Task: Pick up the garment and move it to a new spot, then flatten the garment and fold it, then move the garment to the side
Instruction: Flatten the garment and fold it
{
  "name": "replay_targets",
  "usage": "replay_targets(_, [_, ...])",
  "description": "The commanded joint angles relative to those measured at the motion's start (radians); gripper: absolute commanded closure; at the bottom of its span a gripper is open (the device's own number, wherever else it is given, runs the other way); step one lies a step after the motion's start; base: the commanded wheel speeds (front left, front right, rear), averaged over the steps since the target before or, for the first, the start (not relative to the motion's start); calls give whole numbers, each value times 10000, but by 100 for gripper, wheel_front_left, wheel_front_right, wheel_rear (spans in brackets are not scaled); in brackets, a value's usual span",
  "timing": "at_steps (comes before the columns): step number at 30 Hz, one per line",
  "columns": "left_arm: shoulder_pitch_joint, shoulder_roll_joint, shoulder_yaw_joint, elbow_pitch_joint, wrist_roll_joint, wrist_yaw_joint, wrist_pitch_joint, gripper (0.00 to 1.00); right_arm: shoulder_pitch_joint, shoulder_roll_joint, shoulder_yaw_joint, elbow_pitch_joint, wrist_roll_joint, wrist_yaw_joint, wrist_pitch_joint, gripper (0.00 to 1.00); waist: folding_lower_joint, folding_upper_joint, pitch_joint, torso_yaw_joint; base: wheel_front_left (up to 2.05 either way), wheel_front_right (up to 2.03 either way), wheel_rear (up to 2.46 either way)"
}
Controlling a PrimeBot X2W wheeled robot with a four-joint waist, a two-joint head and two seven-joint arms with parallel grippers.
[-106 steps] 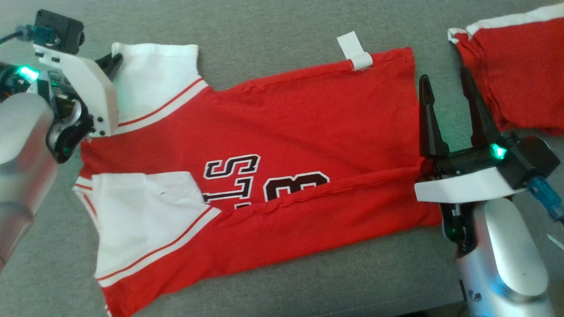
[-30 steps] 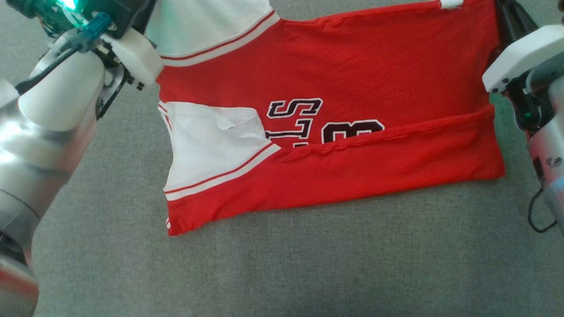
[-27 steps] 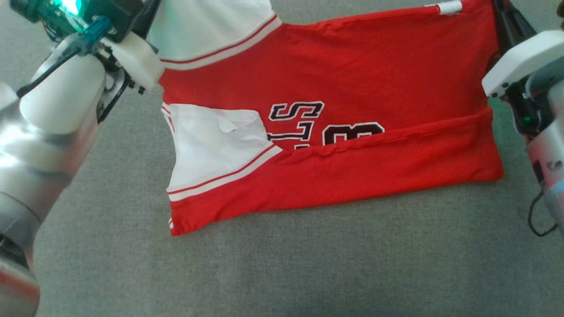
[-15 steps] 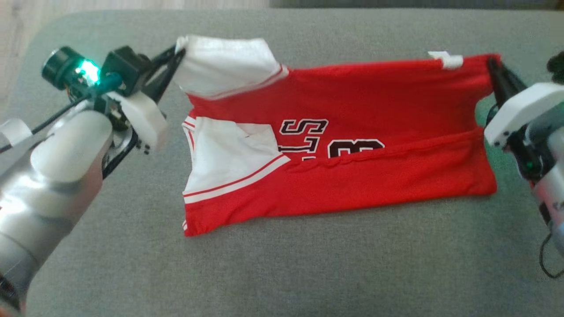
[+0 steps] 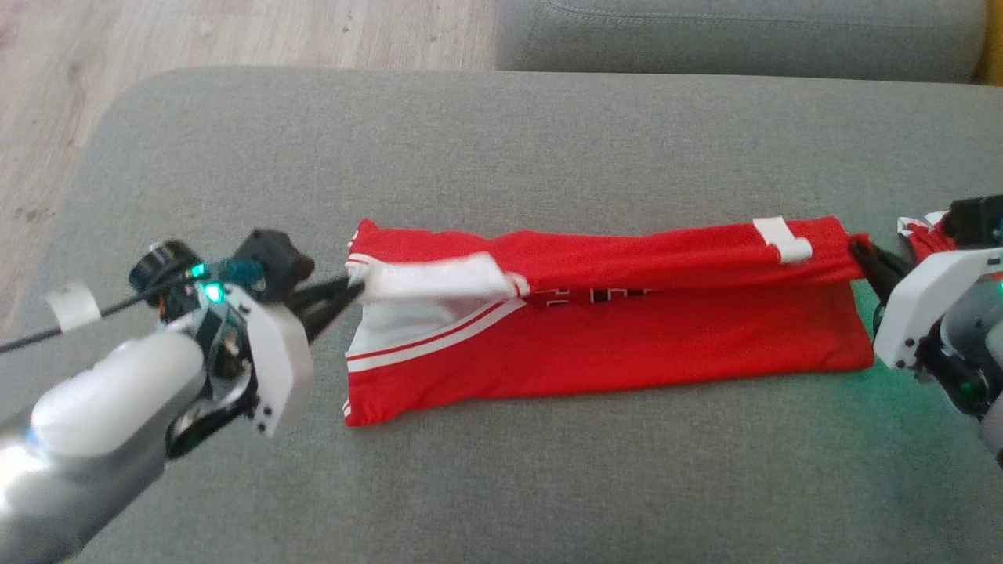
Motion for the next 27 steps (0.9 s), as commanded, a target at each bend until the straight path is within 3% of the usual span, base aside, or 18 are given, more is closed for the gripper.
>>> replay_targets(1, [-146,694,354,-629,-159,19,415,100,143,-468,210,-356,292,-9,195,100,2,-1,-44,-16,0,0,0])
replay_targets(9, [418,1546,290,-2123,-710,19,1823,100,385,-1046,955,-1029,1067,-9,1209,100,2,-1,-130,-105,0,0,0])
replay_targets(27, [915,1225,269,-1985,-327,72,2097,100,260,-1586,1933,-1171,1800,-9,2506,100,2,-1,225,-267,0,0,0])
